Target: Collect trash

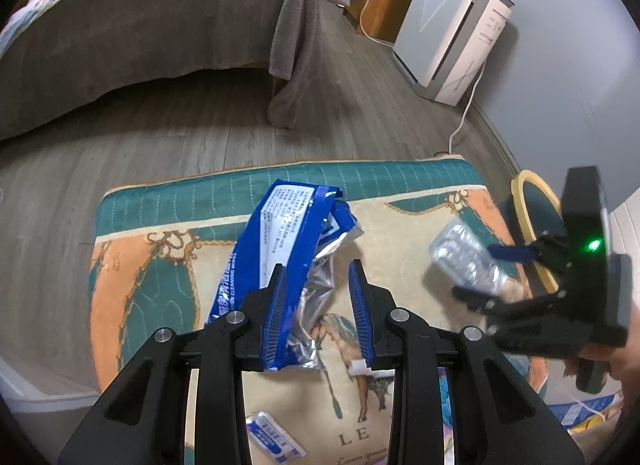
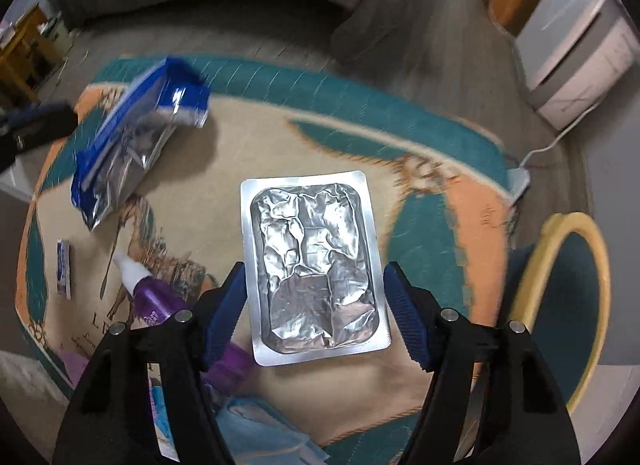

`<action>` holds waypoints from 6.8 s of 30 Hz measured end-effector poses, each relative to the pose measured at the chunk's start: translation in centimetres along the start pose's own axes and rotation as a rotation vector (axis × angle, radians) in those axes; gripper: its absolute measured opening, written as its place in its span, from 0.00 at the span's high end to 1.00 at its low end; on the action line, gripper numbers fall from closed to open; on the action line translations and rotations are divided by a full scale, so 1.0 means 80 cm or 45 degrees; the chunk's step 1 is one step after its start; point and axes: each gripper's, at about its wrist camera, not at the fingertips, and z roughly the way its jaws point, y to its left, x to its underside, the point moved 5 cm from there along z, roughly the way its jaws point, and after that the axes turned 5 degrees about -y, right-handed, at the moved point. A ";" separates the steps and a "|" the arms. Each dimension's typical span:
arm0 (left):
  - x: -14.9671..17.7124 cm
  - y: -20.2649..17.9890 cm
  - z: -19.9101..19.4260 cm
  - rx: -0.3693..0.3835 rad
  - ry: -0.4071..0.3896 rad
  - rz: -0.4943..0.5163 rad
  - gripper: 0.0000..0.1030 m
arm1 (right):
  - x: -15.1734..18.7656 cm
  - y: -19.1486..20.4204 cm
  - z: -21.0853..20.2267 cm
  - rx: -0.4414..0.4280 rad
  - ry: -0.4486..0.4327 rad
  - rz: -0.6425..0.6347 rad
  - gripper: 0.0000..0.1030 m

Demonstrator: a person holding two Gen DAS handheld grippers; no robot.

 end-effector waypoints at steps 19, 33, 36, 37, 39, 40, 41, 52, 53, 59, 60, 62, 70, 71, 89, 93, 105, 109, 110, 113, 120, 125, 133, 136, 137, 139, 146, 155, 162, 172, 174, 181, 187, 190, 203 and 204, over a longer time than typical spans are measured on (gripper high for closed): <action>0.015 -0.066 -0.035 -0.020 -0.067 0.134 0.69 | 0.024 -0.058 -0.084 0.076 -0.185 0.130 0.34; 0.031 -0.121 -0.044 -0.010 -0.096 0.245 0.69 | 0.041 -0.118 -0.128 0.115 -0.242 0.256 0.34; 0.036 -0.134 -0.047 -0.003 -0.106 0.285 0.69 | 0.045 -0.131 -0.133 0.124 -0.256 0.290 0.34; 0.037 -0.138 -0.048 0.001 -0.108 0.298 0.69 | 0.047 -0.135 -0.133 0.129 -0.257 0.302 0.34; 0.038 -0.147 -0.051 0.009 -0.115 0.322 0.69 | 0.050 -0.145 -0.135 0.136 -0.262 0.339 0.34; 0.038 -0.150 -0.052 0.009 -0.116 0.330 0.69 | 0.051 -0.150 -0.135 0.137 -0.263 0.355 0.34; 0.038 -0.153 -0.054 0.008 -0.118 0.337 0.69 | 0.053 -0.155 -0.136 0.141 -0.264 0.373 0.34; 0.043 -0.208 -0.048 0.059 -0.103 0.343 0.69 | 0.079 -0.201 -0.137 0.160 -0.265 0.526 0.34; 0.045 -0.218 -0.046 0.068 -0.096 0.356 0.69 | 0.083 -0.208 -0.136 0.161 -0.257 0.546 0.34; 0.037 -0.274 -0.030 0.156 -0.071 0.399 0.69 | 0.112 -0.251 -0.133 0.198 -0.239 0.674 0.34; 0.035 -0.286 -0.024 0.168 -0.061 0.414 0.69 | 0.118 -0.257 -0.132 0.201 -0.231 0.695 0.34; 0.033 -0.302 -0.014 0.181 -0.042 0.436 0.69 | 0.130 -0.272 -0.131 0.230 -0.222 0.738 0.34; 0.015 -0.364 0.014 0.275 -0.027 0.487 0.69 | 0.168 -0.322 -0.131 0.232 -0.230 0.937 0.33; 0.014 -0.367 0.015 0.278 -0.036 0.507 0.69 | 0.172 -0.326 -0.129 0.237 -0.222 0.947 0.33; -0.007 -0.133 -0.017 -0.064 -0.077 0.308 0.69 | 0.146 -0.296 -0.124 0.150 -0.245 0.837 0.34; -0.009 -0.078 -0.014 -0.130 -0.065 0.231 0.68 | 0.139 -0.290 -0.125 0.141 -0.253 0.857 0.34; 0.012 0.019 0.071 -0.303 0.136 0.166 0.47 | 0.107 -0.249 -0.117 0.124 -0.247 0.685 0.34; 0.020 0.027 0.082 -0.307 0.193 0.195 0.76 | 0.105 -0.245 -0.113 0.106 -0.241 0.684 0.34; 0.022 0.025 0.082 -0.293 0.203 0.213 0.77 | 0.105 -0.246 -0.113 0.107 -0.241 0.686 0.34; 0.018 0.012 0.072 -0.252 0.174 0.247 0.80 | 0.107 -0.250 -0.113 0.110 -0.234 0.701 0.34; -0.014 -0.090 0.021 -0.100 -0.007 0.372 0.80 | 0.117 -0.269 -0.121 0.124 -0.247 0.746 0.34; -0.018 -0.186 0.011 0.058 -0.025 0.419 0.80 | 0.138 -0.298 -0.125 0.143 -0.253 0.838 0.34; -0.003 -0.304 0.034 0.220 0.062 0.470 0.80 | 0.177 -0.342 -0.124 0.200 -0.232 0.985 0.34; 0.000 -0.337 0.046 0.238 0.079 0.504 0.80 | 0.187 -0.356 -0.127 0.204 -0.244 1.048 0.33; -0.001 -0.348 0.049 0.249 0.082 0.504 0.80 | 0.190 -0.359 -0.127 0.209 -0.245 1.058 0.33; -0.006 -0.363 0.054 0.265 0.085 0.496 0.80 | 0.195 -0.364 -0.126 0.212 -0.244 1.076 0.33; -0.023 -0.410 0.058 0.283 0.039 0.550 0.79 | 0.195 -0.366 -0.131 0.197 -0.290 1.109 0.33; -0.034 -0.414 0.045 0.289 -0.046 0.541 0.65 | 0.193 -0.360 -0.137 0.200 -0.314 1.090 0.26; -0.029 -0.384 0.025 0.240 -0.092 0.565 0.39 | 0.179 -0.349 -0.143 0.216 -0.317 1.003 0.07; -0.030 -0.290 -0.065 0.084 -0.204 0.502 0.17 | 0.144 -0.295 -0.186 0.213 -0.328 0.858 0.06; -0.031 -0.274 -0.086 0.066 -0.231 0.482 0.17 | 0.137 -0.276 -0.201 0.178 -0.344 0.861 0.06; -0.009 -0.206 -0.174 -0.031 -0.326 0.424 0.11 | 0.111 -0.180 -0.257 0.122 -0.437 0.761 0.05; 0.024 -0.146 -0.201 -0.077 -0.334 0.316 0.10 | 0.115 -0.113 -0.261 0.057 -0.454 0.715 0.05; 0.041 -0.115 -0.200 -0.092 -0.325 0.236 0.10 | 0.132 -0.095 -0.246 0.040 -0.439 0.727 0.05; 0.096 0.009 -0.119 -0.243 -0.106 0.153 0.10 | 0.121 -0.053 -0.143 0.146 -0.166 0.566 0.06; 0.105 0.022 -0.102 -0.256 -0.055 0.116 0.10 | 0.120 -0.051 -0.138 0.143 -0.157 0.574 0.06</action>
